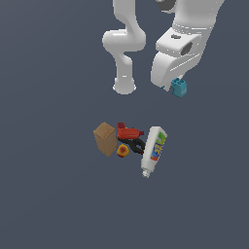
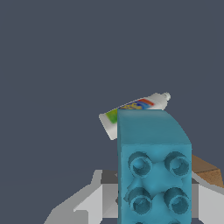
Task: Pick up a designated object from a clutter of objects.
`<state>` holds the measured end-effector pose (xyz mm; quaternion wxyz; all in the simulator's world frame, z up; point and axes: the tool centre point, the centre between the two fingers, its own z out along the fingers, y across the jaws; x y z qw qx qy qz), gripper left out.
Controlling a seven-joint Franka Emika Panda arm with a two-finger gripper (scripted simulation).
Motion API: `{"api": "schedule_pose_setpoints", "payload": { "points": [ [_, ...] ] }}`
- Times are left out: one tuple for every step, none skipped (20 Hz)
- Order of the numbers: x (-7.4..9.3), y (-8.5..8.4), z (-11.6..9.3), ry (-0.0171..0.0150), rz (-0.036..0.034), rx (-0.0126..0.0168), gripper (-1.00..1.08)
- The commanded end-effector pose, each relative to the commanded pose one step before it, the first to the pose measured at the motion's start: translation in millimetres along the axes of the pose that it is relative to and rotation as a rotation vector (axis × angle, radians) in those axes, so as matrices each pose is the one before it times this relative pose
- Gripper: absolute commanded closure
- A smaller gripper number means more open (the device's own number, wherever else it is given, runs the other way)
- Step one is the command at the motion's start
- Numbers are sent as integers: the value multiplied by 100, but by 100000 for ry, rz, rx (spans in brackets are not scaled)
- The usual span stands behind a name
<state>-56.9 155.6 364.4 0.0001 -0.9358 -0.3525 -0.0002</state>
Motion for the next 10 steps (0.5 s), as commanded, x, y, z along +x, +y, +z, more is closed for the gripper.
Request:
{"api": "schedule_pose_setpoints", "payload": {
  "points": [
    [-528,-246,-1077,3,21,51,108],
    [-135,-67,-299,0,0,0,108],
    [-108,-53,-247,0,0,0,108],
    [-81,-37,-195,0,0,0,108],
    [-53,-22,-142,0,0,0,108],
    [-25,-6,-89,0,0,0,108],
    [5,14,-33,-26,46,-44,108],
    [32,25,17,0,0,0,108],
    [38,26,43,0,0,0,108],
    [14,9,18,0,0,0,108]
  ]
}}
